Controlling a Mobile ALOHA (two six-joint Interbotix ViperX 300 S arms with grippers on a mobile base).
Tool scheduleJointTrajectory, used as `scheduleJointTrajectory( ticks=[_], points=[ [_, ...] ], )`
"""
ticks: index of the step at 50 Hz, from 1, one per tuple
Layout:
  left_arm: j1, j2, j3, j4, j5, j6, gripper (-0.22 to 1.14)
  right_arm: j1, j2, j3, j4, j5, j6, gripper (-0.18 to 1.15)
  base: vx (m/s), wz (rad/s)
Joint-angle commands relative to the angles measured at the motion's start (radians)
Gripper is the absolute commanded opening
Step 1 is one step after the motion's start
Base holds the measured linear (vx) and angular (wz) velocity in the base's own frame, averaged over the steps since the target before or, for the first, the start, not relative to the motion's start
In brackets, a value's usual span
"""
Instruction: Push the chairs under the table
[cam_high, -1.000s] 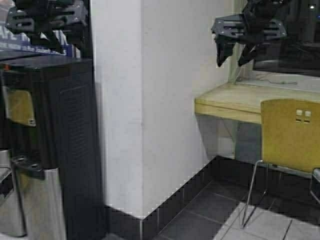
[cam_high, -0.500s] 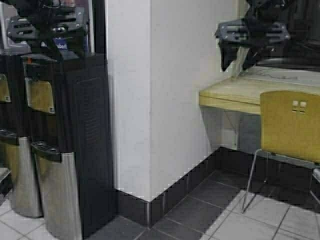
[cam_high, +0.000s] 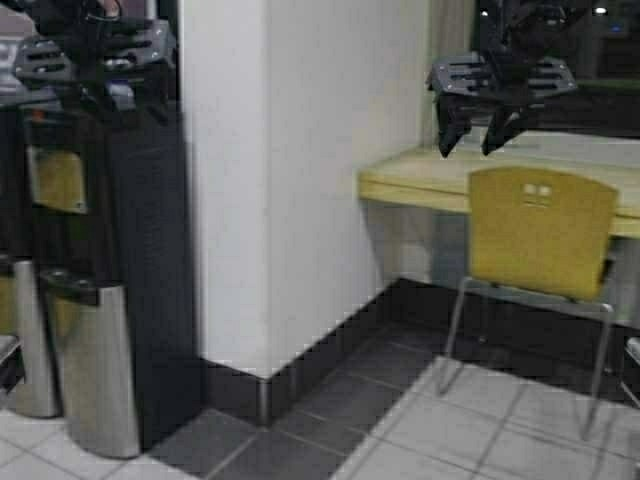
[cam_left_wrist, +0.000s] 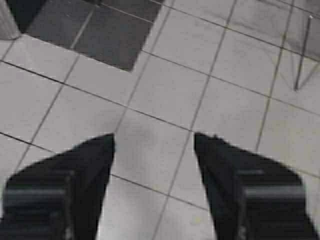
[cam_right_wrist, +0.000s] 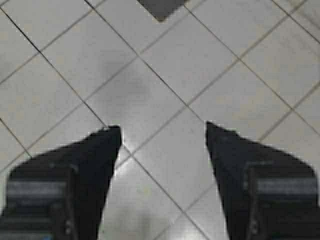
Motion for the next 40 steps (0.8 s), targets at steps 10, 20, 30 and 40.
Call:
scheduleJointTrajectory(
  ticks=[10,20,30,40],
  points=[
    [-0.002,0.0,-0.021,0.012,-0.005,0.009,0.86,-0.009,-0.02,-0.055,0.003,0.002,0.005,0.87,-0.2,-0.26],
    [-0.002,0.032,-0.021,0.014,-0.005,0.005,0.86,-0.012,-0.011,-0.049,0.003,0.008,0.02,0.87,-0.09,-0.24],
    [-0.002,0.034,-0.023,0.012,-0.002,0.0,0.86,-0.012,-0.012,-0.051,0.003,0.008,0.023,0.87,-0.06,-0.32],
    [-0.002,0.046,-0.021,0.012,-0.002,-0.002,0.86,-0.014,-0.006,-0.049,0.003,0.008,0.021,0.87,-0.06,-0.34]
  ],
)
